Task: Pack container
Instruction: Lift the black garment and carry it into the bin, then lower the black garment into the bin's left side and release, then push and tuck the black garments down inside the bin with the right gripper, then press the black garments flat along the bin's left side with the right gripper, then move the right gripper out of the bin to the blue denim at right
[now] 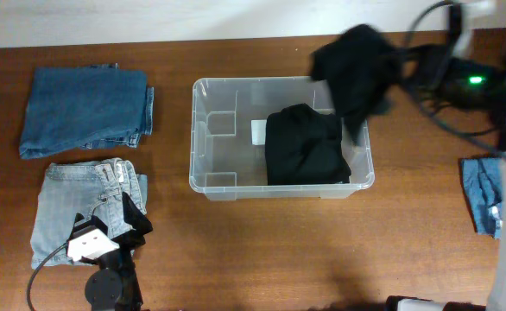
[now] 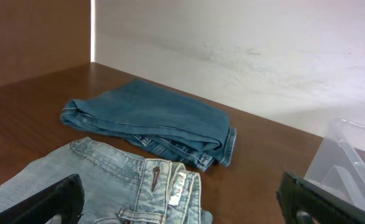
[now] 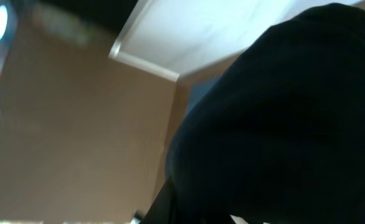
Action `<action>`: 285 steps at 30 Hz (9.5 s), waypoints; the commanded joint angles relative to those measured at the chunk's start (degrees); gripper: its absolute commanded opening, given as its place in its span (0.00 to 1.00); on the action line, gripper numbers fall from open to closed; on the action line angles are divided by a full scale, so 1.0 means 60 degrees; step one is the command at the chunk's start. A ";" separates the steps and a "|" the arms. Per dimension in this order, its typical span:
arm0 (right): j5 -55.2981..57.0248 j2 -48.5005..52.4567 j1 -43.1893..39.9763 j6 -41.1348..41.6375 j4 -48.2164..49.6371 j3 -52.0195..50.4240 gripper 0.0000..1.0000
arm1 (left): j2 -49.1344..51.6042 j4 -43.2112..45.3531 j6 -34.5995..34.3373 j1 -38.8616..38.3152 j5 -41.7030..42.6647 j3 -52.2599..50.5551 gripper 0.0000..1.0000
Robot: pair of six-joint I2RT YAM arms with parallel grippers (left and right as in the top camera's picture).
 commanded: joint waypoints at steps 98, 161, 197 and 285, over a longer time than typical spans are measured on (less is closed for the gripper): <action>0.9956 0.4258 0.5439 0.0572 0.0211 -0.0015 0.09 | -0.0058 -0.0047 -0.0018 0.0047 -0.0102 -0.0011 0.99; 0.8244 0.6623 0.5894 -0.0787 0.0251 -0.0510 0.16 | -0.0058 -0.0047 -0.0018 0.0047 -0.0102 -0.0011 0.99; 0.8054 0.6459 0.5843 -0.1967 0.0160 0.1067 0.14 | -0.0058 -0.0047 -0.0018 0.0047 -0.0102 -0.0011 0.99; 1.0987 0.4149 0.3982 -0.1596 -0.5847 0.5548 0.99 | -0.0058 -0.0047 -0.0018 0.0047 -0.0102 -0.0011 0.99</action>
